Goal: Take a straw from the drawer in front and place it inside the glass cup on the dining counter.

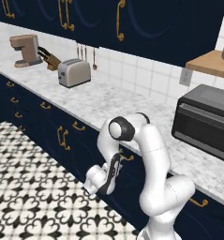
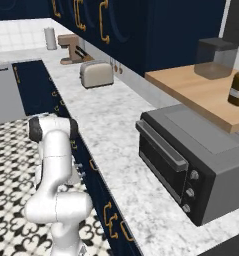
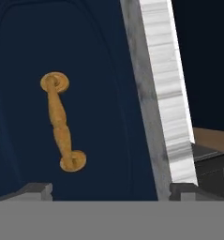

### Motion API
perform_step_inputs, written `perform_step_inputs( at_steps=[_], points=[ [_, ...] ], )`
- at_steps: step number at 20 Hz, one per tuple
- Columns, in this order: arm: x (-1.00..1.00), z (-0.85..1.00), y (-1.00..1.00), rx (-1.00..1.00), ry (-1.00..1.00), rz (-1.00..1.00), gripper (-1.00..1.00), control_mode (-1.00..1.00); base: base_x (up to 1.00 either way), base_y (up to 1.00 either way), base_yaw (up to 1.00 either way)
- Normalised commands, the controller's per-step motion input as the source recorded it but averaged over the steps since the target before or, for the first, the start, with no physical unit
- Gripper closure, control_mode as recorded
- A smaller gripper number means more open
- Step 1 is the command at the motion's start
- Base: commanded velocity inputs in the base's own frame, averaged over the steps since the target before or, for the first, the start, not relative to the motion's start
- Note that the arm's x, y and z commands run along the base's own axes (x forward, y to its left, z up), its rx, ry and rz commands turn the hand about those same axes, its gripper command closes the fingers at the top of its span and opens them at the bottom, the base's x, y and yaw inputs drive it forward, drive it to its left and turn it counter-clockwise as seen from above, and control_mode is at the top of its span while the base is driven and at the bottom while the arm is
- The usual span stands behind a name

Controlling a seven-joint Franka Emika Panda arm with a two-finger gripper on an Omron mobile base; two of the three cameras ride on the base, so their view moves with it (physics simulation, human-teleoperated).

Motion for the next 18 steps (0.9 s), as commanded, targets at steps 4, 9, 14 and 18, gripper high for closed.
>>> perform_step_inputs(
  at_steps=[4,9,14,18],
  points=[
    [0.62,-0.08,-0.01,0.00,0.00,0.00,-1.00,-1.00,0.00,0.00,0.00],
    [0.65,-0.14,-0.11,0.00,0.04,0.00,-1.00,-1.00,0.00,0.00,0.00],
    [0.49,-0.28,-0.12,0.00,0.09,0.00,-1.00,-1.00,0.00,0.00,0.00],
    [0.29,-0.33,-0.11,0.00,0.11,0.00,-1.00,-1.00,0.00,0.00,0.00]
  ],
)
